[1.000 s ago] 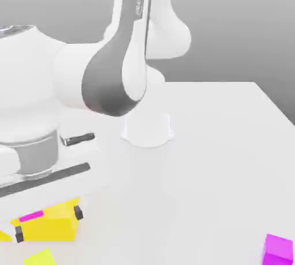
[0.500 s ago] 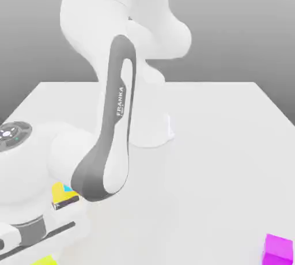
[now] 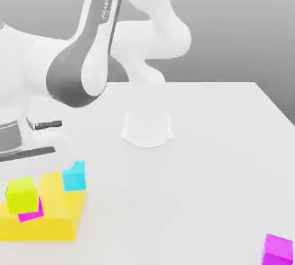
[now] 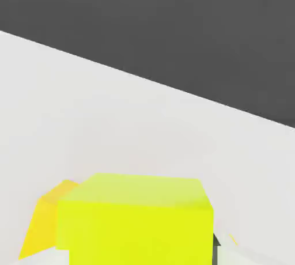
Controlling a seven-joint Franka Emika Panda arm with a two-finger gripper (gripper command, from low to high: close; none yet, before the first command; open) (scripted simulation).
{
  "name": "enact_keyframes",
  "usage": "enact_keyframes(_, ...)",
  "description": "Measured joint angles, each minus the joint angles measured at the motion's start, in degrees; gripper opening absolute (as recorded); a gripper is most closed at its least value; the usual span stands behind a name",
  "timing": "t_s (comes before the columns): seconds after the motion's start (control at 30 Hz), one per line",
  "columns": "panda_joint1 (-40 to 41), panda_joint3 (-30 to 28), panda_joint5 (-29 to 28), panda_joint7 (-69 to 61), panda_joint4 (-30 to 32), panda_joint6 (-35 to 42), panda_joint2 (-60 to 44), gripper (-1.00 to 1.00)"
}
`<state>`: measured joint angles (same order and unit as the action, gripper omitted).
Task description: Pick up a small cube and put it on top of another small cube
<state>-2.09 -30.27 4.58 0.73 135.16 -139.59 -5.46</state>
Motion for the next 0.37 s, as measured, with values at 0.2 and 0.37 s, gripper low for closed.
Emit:
enact_keyframes(0.2, 2.0, 0.2, -0.1, 3.8, 4.0, -3.5, 0.7, -1.00)
enact_keyframes(0.37, 2.6, 1.1, 2.8, 1.8, 4.6, -6.8, -2.5, 1.00)
